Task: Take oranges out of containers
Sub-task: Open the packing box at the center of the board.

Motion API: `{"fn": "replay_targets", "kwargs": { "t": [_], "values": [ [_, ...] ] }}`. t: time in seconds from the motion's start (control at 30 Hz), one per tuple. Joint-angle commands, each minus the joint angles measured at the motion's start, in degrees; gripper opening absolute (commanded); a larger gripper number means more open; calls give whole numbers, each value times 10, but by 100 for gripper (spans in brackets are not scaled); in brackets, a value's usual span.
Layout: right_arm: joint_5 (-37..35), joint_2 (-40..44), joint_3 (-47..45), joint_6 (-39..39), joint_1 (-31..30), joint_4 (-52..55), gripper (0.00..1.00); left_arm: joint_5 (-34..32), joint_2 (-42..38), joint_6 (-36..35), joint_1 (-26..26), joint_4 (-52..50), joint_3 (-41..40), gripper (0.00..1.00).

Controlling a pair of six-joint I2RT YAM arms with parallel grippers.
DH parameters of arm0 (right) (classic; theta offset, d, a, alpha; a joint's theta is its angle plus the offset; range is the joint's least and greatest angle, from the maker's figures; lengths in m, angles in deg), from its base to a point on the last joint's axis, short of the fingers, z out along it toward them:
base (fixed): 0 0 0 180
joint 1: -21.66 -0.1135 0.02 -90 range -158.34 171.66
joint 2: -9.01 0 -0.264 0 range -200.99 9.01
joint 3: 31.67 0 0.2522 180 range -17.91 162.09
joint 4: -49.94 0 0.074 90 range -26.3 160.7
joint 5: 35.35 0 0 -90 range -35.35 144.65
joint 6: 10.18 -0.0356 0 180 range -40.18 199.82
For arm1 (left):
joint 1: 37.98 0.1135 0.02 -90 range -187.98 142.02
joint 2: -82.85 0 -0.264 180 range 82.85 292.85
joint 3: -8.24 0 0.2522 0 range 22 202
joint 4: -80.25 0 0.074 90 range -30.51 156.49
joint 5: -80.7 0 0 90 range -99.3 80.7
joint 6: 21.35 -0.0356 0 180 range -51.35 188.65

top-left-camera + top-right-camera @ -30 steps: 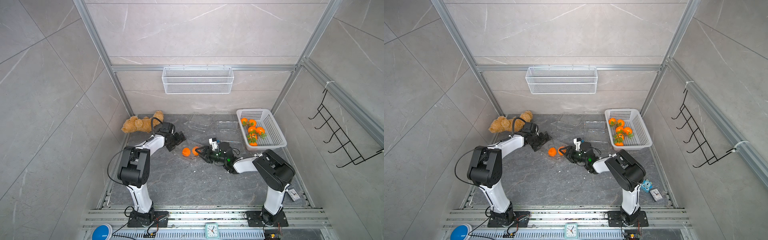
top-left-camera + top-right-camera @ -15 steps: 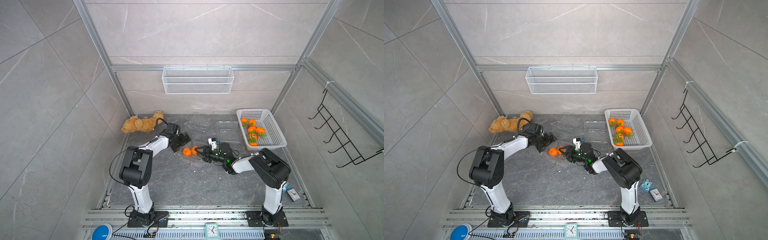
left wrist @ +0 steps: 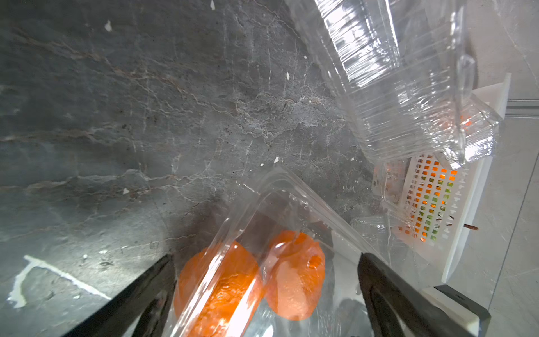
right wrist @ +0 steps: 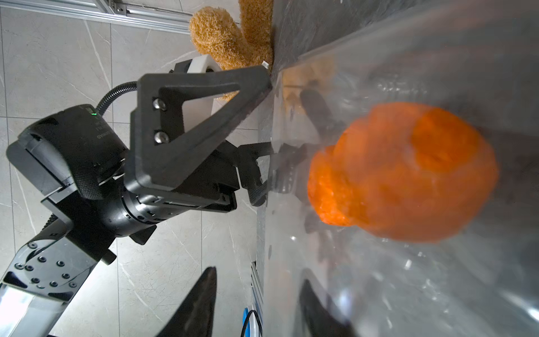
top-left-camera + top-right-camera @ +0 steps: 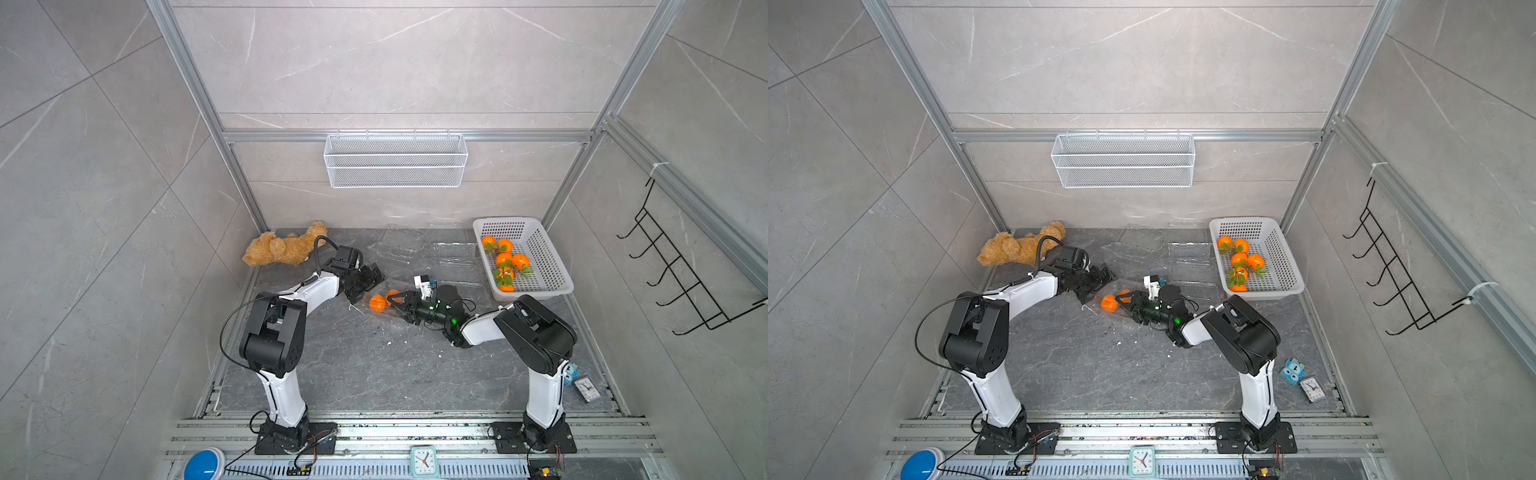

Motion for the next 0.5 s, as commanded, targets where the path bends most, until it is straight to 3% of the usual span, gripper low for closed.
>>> {"fn": "replay_targets", "kwargs": {
  "t": [0.0,0.27,0.47],
  "values": [
    [5,-10,9,-6,-5,-19,48,25,-19,12,-7,17,-6,99],
    [-13,8,3,-15,-4,17,45,7,-62,-6,0,-18,-20,100],
    [-30,8,18,-52,-3,42,39,-6,-136,9,40,-26,-76,99]
  ]
}}
